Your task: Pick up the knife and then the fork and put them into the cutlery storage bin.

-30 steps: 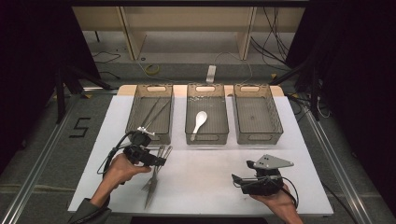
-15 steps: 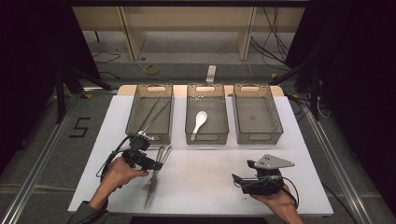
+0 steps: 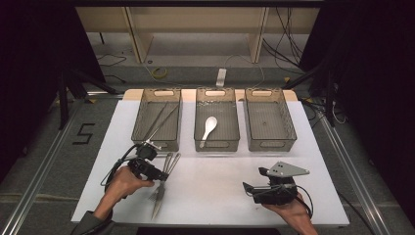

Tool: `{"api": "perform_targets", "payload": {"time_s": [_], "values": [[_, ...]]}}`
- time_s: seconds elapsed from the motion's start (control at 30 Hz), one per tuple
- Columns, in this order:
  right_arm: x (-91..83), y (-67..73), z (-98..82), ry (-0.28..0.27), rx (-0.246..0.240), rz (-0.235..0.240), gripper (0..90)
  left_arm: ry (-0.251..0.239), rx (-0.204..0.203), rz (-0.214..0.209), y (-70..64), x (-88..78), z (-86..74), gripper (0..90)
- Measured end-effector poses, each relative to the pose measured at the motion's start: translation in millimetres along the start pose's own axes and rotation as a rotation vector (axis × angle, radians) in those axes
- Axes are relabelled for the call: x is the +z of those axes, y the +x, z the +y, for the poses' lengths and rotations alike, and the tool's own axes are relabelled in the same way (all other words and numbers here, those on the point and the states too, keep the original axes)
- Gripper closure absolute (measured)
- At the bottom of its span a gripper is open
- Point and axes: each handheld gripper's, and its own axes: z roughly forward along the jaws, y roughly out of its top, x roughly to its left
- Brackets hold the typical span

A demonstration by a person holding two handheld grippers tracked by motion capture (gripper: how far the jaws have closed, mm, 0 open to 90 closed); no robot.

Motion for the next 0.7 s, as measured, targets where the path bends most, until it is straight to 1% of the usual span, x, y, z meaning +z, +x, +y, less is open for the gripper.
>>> {"api": "perform_targets", "payload": {"time_s": [0.1, 0.17, 0.27, 0.33, 0.5, 0.53, 0.6, 0.7], "values": [[0.2, 0.7, -0.1, 0.005, -0.007, 0.002, 23.5, 0.011, 0.009, -0.001, -1.2, 1.1, -0.2, 34.3], [0.2, 1.6, 0.4, 0.009, -0.012, 0.001, 23.7, 0.022, 0.020, -0.008, -2.0, 1.3, -1.5, 37.0], [0.6, 2.9, 1.0, 0.010, -0.015, -0.001, 23.7, 0.022, 0.019, -0.020, -2.5, 2.5, -2.2, 41.1], [0.8, 3.2, 1.2, 0.011, -0.019, -0.002, 23.8, 0.036, 0.032, -0.032, -3.2, 4.3, -2.5, 44.1], [1.3, 3.3, 1.4, 0.012, -0.018, -0.001, 23.9, 0.045, 0.033, -0.043, -4.1, 10.0, -0.8, 50.2], [1.5, 3.4, 1.3, 0.015, -0.019, -0.002, 23.9, 0.055, 0.045, -0.040, -5.8, 14.0, 0.3, 51.7], [1.6, 3.9, 1.2, 0.016, -0.022, -0.001, 23.9, 0.060, 0.067, -0.013, -9.2, 15.6, 1.8, 53.8], [1.9, 4.6, 1.4, 0.018, -0.021, -0.001, 24.0, 0.063, 0.074, 0.021, -11.9, 17.0, 3.2, 59.8]]}}
